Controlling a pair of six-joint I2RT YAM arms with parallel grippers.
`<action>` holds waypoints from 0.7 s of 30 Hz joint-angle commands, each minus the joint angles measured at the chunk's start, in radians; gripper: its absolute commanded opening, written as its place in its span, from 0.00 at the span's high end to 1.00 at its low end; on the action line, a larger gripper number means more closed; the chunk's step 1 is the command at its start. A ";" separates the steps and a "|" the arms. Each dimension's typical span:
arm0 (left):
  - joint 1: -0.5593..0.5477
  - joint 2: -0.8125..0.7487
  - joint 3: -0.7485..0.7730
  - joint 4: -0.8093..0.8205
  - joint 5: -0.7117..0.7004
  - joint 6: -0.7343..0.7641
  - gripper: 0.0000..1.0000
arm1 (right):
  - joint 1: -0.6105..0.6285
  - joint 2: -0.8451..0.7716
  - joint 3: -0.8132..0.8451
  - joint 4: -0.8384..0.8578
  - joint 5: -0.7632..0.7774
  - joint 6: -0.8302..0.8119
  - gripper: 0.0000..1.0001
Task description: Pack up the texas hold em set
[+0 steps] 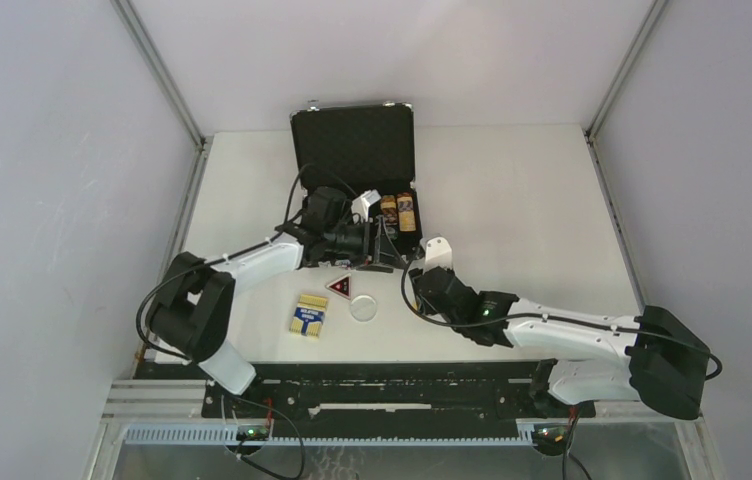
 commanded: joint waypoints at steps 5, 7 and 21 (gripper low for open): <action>-0.013 0.055 0.086 0.037 0.093 -0.011 0.42 | 0.023 -0.039 0.002 0.046 0.017 -0.026 0.48; -0.021 0.065 0.093 0.037 0.098 -0.012 0.41 | 0.025 -0.037 0.001 0.049 0.015 -0.026 0.48; -0.059 0.121 0.106 0.031 0.092 -0.011 0.37 | 0.046 -0.036 0.006 0.071 0.003 -0.032 0.47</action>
